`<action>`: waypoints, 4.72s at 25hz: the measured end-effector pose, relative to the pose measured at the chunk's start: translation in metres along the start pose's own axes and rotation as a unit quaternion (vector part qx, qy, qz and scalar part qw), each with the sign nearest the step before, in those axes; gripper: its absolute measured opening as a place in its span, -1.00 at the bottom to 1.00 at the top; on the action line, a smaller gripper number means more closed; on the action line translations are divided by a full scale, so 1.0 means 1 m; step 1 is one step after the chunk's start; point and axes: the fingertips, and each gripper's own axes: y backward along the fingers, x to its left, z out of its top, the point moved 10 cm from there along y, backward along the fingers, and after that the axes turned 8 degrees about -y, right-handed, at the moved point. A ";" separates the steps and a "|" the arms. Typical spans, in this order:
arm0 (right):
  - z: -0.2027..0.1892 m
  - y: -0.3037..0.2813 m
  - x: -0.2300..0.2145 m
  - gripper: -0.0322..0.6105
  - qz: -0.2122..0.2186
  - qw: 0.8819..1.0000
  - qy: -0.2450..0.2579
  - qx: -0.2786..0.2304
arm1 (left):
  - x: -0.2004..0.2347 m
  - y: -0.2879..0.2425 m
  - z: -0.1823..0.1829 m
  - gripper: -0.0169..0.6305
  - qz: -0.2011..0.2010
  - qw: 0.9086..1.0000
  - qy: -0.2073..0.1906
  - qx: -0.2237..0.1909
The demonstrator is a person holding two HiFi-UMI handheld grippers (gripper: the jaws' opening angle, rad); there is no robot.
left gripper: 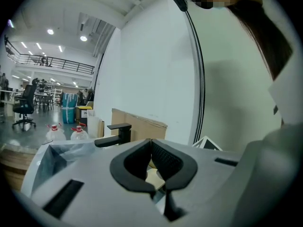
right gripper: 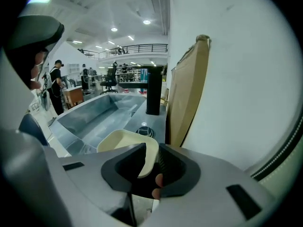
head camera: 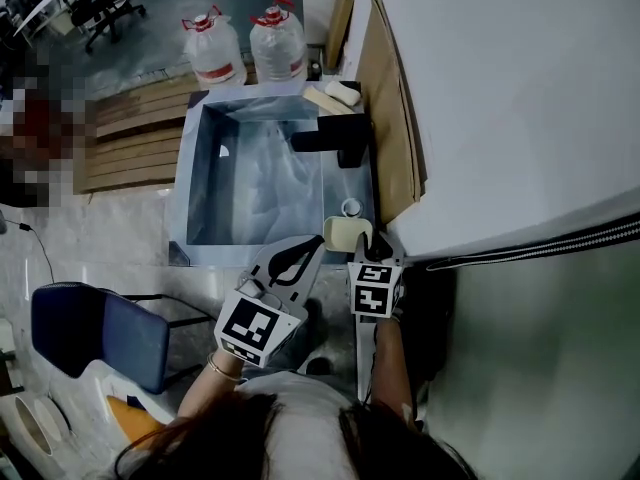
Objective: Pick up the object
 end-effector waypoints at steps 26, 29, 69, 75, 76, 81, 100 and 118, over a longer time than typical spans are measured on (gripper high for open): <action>-0.012 -0.019 -0.003 -0.78 -0.024 0.996 -0.081 0.022 | 0.002 0.006 -0.008 -0.92 0.003 1.000 0.011 0.007; -0.014 -0.014 -0.004 -0.79 -0.024 0.996 -0.090 0.014 | -0.001 0.010 -0.009 -0.92 0.006 1.000 0.008 0.005; -0.033 0.150 0.005 -0.79 0.014 0.987 -0.128 -0.095 | -0.110 0.119 0.021 -0.92 0.046 0.997 -0.030 -0.050; -0.038 0.182 0.011 -0.79 0.022 0.984 -0.126 -0.121 | -0.130 0.143 0.021 -0.92 0.059 0.996 -0.034 -0.059; -0.039 0.187 0.011 -0.79 0.023 0.984 -0.125 -0.124 | -0.134 0.147 0.021 -0.92 0.060 0.996 -0.034 -0.061; -0.045 0.217 0.016 -0.79 0.028 0.982 -0.119 -0.142 | -0.153 0.169 0.024 -0.92 0.066 0.995 -0.037 -0.072; -0.069 0.311 0.024 -0.79 0.057 0.972 -0.108 -0.201 | -0.216 0.228 0.030 -0.92 0.102 0.990 -0.043 -0.082; -0.086 0.370 0.029 -0.79 0.073 0.962 -0.120 -0.235 | -0.245 0.257 0.031 -0.92 0.114 0.989 -0.057 -0.073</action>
